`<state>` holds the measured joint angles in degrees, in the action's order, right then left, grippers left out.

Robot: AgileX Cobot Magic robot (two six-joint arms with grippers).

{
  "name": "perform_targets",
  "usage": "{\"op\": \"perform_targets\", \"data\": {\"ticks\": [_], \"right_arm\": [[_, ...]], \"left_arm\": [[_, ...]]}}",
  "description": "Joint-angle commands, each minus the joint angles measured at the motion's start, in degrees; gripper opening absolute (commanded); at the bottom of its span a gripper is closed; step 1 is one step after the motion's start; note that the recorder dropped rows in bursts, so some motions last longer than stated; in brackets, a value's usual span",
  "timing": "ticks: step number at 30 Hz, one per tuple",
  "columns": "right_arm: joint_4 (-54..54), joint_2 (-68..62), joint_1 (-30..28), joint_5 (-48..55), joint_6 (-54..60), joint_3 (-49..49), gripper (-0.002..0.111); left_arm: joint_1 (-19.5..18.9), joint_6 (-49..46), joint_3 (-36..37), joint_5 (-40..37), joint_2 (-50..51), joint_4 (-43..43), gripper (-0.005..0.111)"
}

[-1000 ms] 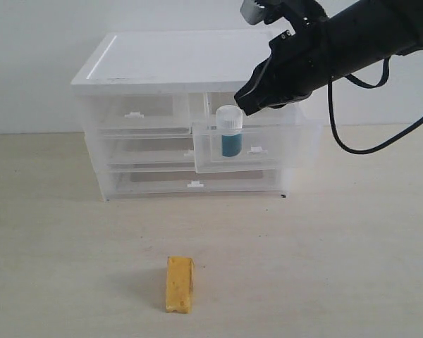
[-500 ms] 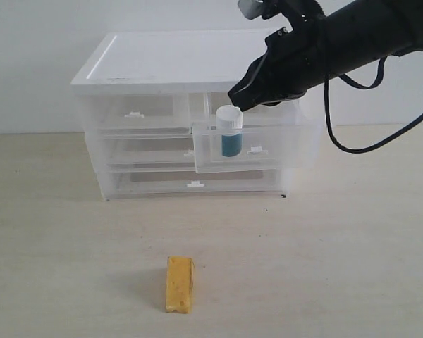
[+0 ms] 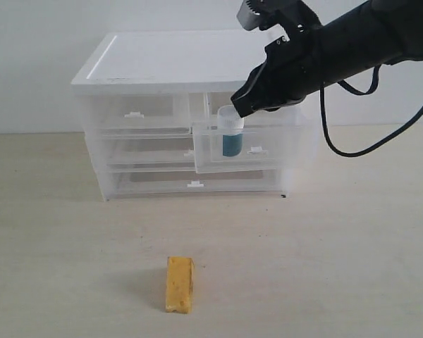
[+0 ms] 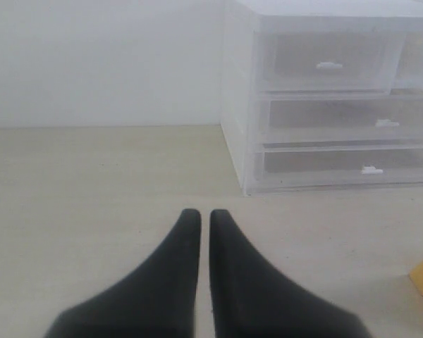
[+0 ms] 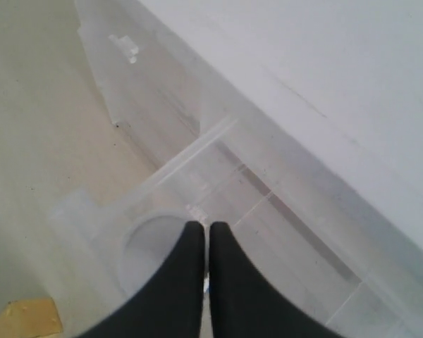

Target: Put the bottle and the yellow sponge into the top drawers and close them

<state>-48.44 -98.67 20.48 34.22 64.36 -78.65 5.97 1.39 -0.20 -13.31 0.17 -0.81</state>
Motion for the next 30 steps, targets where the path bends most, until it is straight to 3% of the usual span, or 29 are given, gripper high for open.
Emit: {"op": "perform_targets", "data": {"ticks": [1,7,15,24,30], "right_arm": [[5.94,0.19,0.03,-0.36,-4.38,0.21,0.0],[7.74,0.19,0.03,-0.63,-4.8,0.21,0.0],[29.62,0.19,0.03,-2.97,-19.57,0.21,0.0],[32.22,2.23,0.03,-7.41,-24.03,0.21,0.0],[32.22,6.76,0.03,-1.8,-28.37,0.21,0.0]], "left_arm": [[-0.2,0.53,0.2,0.18,-0.17,-0.24,0.004],[-0.2,0.53,0.2,0.18,-0.17,-0.24,0.004],[-0.2,0.53,0.2,0.18,-0.17,-0.24,0.004],[-0.2,0.53,0.2,0.18,-0.17,-0.24,0.004],[-0.2,0.53,0.2,0.18,-0.17,-0.24,0.004]]}}
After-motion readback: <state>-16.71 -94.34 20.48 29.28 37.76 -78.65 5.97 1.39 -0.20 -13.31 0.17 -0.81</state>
